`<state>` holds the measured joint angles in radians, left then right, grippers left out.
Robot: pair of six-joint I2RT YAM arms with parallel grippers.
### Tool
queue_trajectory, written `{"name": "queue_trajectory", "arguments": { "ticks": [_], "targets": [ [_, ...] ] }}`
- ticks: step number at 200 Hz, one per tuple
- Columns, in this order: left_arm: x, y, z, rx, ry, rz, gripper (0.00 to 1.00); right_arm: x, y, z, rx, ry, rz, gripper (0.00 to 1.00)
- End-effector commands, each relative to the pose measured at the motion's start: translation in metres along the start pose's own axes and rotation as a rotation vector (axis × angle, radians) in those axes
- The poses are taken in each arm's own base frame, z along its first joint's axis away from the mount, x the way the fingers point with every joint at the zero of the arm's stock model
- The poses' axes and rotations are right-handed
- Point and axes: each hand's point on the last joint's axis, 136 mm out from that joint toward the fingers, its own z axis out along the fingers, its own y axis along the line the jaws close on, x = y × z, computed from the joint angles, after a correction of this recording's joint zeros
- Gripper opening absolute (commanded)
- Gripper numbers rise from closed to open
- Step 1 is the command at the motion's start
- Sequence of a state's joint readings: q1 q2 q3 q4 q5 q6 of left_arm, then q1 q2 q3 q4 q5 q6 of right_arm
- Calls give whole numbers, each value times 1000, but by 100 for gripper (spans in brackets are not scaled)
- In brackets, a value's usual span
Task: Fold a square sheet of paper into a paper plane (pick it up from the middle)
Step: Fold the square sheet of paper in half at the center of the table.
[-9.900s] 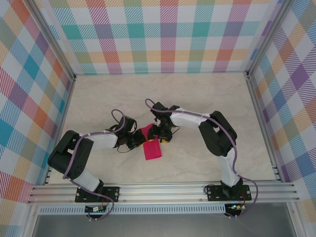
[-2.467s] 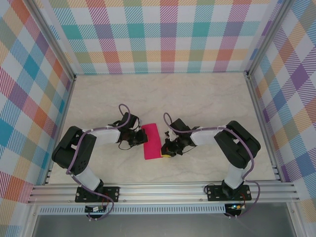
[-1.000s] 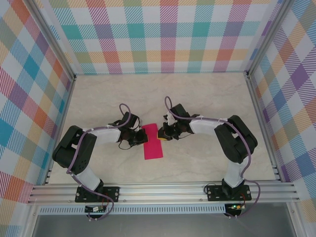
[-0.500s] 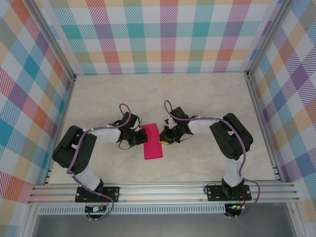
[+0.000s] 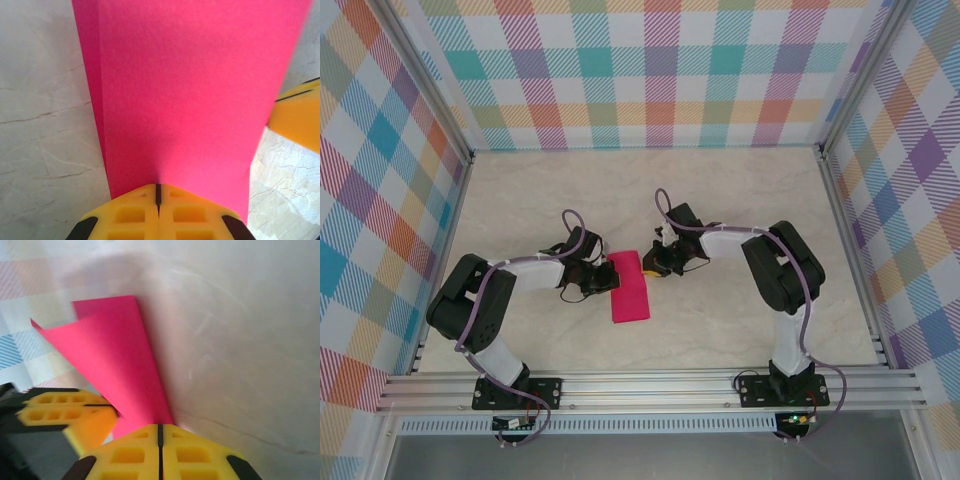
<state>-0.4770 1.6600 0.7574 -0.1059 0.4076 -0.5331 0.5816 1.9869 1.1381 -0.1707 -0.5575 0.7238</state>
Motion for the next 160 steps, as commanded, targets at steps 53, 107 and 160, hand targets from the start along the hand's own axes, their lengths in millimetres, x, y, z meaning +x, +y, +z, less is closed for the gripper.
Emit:
{"name": "queue_trajectory", "arguments": {
  "ticks": [53,107,160],
  "targets": [
    [37,50,16,-180,123,-51,0,4,12,-16,0,-2,-17,9],
    [39,52,19,-179,133,-56,0,6,39,-21,-118,22,-49,4],
    [39,52,18,-182,129,-56,0,10,19,2,-79,88,2,5]
  ]
}}
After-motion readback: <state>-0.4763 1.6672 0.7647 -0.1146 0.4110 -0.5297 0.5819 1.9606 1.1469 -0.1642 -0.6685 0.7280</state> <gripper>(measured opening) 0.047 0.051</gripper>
